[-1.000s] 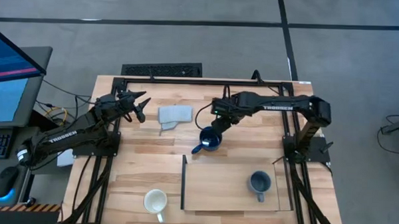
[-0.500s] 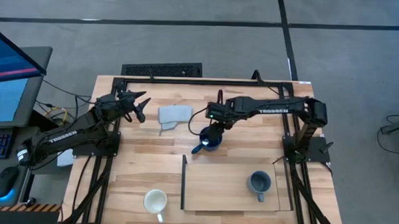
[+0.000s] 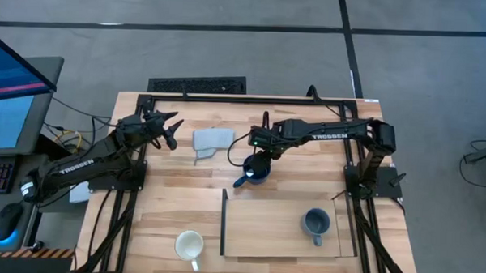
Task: Stack small to large cups/mugs on shelf
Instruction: Put the blue mug on the shelf
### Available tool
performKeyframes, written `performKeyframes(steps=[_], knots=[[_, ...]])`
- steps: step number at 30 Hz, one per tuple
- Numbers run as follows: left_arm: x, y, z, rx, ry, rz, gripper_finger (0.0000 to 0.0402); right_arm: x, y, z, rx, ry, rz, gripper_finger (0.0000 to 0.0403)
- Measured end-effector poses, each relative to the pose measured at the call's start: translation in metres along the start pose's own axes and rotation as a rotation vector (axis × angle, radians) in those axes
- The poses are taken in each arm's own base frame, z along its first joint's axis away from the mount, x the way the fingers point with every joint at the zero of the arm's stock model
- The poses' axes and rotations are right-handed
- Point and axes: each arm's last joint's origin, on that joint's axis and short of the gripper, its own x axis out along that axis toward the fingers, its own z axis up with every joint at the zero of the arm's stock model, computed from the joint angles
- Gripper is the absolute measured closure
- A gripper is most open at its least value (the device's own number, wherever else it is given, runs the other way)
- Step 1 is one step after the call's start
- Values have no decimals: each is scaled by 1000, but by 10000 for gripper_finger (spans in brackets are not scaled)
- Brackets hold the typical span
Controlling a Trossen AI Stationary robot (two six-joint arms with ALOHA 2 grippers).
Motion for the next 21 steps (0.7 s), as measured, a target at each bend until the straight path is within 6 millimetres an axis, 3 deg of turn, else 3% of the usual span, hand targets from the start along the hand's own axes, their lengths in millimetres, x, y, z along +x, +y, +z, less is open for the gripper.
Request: performKeyframes(steps=[11, 21], knots=[[0, 0, -1, 1, 7, -1, 239, 6, 0, -1, -3, 17, -24, 228], [0, 0, -1, 1, 7, -1, 239, 30, 1, 0, -10, 81, -55, 237]])
